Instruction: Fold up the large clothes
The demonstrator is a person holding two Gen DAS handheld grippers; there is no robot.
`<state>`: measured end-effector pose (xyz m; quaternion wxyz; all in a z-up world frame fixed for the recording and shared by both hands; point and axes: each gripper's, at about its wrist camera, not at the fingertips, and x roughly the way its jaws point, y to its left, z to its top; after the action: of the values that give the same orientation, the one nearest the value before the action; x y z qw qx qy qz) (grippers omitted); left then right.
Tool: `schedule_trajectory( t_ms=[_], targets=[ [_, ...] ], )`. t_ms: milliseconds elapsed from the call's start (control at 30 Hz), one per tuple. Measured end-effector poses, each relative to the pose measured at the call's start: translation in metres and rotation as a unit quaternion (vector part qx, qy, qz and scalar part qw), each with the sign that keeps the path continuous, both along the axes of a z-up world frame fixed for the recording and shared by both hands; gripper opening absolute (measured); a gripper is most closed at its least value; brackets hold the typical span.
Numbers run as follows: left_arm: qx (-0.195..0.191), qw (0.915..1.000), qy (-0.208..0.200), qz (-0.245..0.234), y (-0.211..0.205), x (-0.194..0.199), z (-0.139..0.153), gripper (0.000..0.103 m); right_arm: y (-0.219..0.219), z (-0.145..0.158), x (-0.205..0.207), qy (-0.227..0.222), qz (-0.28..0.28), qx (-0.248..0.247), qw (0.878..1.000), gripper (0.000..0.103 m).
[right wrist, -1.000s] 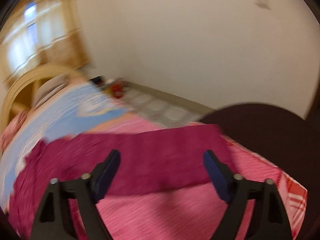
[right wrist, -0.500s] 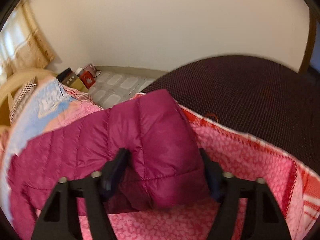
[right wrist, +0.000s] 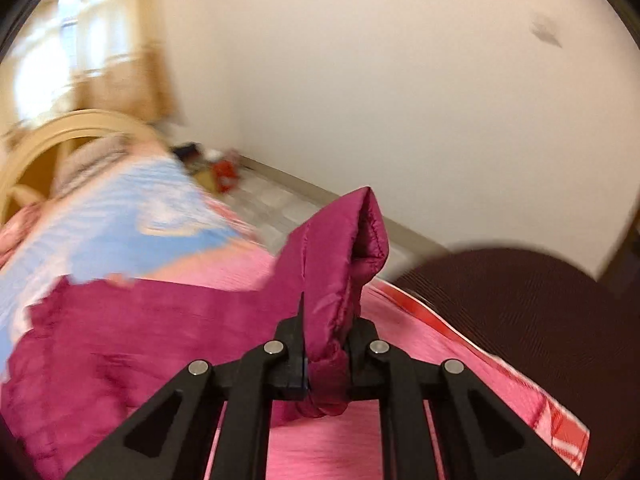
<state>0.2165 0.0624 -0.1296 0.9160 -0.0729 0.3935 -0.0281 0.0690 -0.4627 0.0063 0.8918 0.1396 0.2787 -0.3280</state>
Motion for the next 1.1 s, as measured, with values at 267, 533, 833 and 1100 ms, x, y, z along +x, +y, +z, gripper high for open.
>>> schedule_trajectory(
  t_ms=[267, 533, 833, 1100],
  targets=[
    [-0.037, 0.9991, -0.018, 0.005, 0.011, -0.009, 0.0, 0.103, 0.157, 0.043, 0.098, -0.029, 0.223, -0.006, 0.974, 0.01],
    [-0.05, 0.9985, -0.022, 0.002, 0.015, -0.011, 0.0, 0.103, 0.303, -0.029, 0.183, 0.01, 0.369, 0.058, 0.928, 0.01],
    [-0.063, 0.9977, -0.024, -0.002, 0.018, -0.012, -0.001, 0.103, 0.351, -0.12, 0.213, 0.055, 0.42, 0.12, 0.898, 0.022],
    [-0.061, 0.9979, -0.022, -0.004, 0.017, -0.011, -0.001, 0.103, 0.331, -0.099, 0.197, -0.028, 0.509, 0.27, 0.817, 0.067]
  ],
)
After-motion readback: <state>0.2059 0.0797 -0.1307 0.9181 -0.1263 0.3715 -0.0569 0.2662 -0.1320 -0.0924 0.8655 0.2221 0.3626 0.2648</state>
